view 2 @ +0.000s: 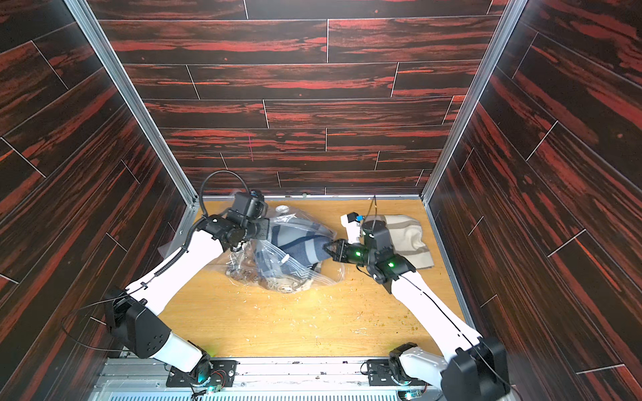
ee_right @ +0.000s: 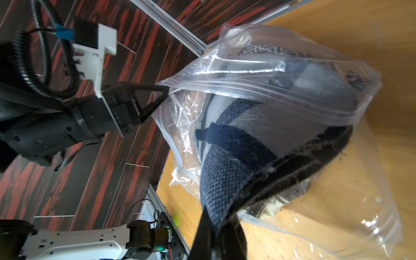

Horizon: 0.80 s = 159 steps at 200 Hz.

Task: Take the scarf out of the vacuum bag
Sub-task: Take out the scarf from the vacuum bag.

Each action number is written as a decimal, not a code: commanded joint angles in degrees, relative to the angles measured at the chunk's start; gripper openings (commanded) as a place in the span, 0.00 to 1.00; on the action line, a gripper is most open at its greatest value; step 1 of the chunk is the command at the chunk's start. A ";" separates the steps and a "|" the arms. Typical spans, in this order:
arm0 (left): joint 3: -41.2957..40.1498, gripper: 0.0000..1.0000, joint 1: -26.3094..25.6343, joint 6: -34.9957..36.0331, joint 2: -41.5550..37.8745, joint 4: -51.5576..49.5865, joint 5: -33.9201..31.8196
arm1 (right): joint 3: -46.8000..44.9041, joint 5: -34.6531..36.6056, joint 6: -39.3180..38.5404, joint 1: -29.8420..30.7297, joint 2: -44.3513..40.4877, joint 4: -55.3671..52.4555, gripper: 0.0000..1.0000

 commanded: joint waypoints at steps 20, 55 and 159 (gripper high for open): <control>0.48 0.00 2.73 -0.17 -3.38 -0.13 0.05 | 6.28 -2.24 -0.60 0.15 3.34 0.81 0.00; -1.57 0.00 2.74 -0.69 -3.87 0.76 3.05 | 11.55 -7.15 -5.08 0.15 4.77 -11.83 0.00; -2.26 0.00 2.75 -2.19 -6.14 1.24 5.11 | 15.17 1.72 -16.50 -0.40 -1.52 -47.55 0.00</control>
